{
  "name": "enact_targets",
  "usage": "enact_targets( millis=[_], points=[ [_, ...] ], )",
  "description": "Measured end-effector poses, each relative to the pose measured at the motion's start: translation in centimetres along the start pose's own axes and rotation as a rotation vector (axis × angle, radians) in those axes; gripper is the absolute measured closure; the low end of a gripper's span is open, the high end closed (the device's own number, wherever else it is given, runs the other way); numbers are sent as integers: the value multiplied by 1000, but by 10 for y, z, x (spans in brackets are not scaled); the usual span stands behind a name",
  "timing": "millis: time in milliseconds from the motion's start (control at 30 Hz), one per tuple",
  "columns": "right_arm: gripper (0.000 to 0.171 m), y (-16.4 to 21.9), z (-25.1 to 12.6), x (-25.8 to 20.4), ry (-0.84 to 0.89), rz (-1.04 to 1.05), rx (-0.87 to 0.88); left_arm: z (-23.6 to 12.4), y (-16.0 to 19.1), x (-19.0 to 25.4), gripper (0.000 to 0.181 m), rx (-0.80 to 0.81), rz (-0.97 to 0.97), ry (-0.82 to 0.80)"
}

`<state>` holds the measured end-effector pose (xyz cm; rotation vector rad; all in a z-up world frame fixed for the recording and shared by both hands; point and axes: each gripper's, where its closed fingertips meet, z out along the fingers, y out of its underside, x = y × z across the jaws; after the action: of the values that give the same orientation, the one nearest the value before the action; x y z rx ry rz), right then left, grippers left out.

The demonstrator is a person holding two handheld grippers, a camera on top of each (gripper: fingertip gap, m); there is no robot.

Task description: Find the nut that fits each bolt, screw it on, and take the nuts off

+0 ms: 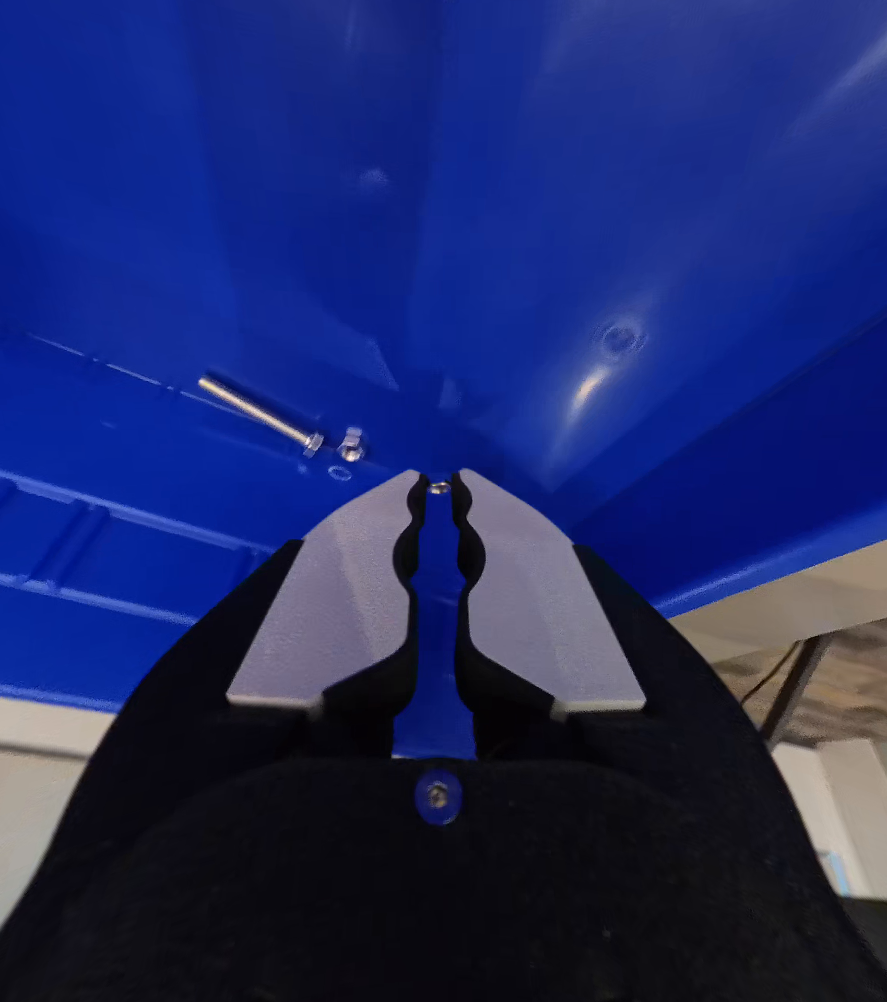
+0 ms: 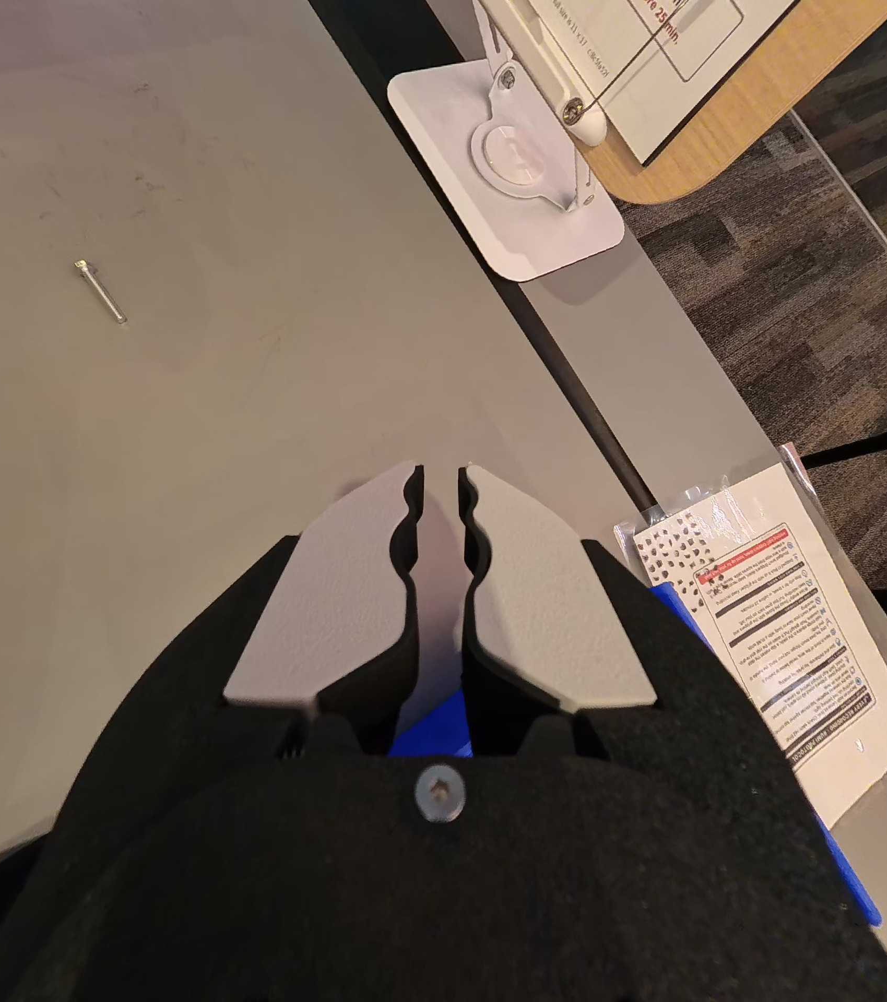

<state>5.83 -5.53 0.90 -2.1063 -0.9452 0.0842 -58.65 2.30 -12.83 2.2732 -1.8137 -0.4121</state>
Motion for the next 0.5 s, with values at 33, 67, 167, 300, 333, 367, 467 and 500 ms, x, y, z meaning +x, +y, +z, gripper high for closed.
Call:
enact_targets(
  millis=[33,67,167,300,333,367,467,500],
  points=[
    [159,0,0,0,0,0,0,-1,-5,3,173,43,-26,25],
    [159,0,0,0,-2,0,0,-3,-10,4,173,86,-45,42],
    [159,-1,1,-2,-8,-2,2,-19,-25,10,181,236,-90,102],
    [159,1,1,-2,-12,-4,-7,-56,-37,9,181,435,-140,133],
    [159,1,1,-3,-15,-4,-8,-60,-36,9,181,450,-150,139],
    [159,1,1,-3,-17,-4,-8,-60,-33,11,181,440,-154,143],
    [159,0,-1,-4,-18,-6,-1,-49,-30,21,177,394,-163,166],
    [159,-1,-2,-4,-19,-7,4,-42,-28,26,173,364,-166,172]
  ],
)
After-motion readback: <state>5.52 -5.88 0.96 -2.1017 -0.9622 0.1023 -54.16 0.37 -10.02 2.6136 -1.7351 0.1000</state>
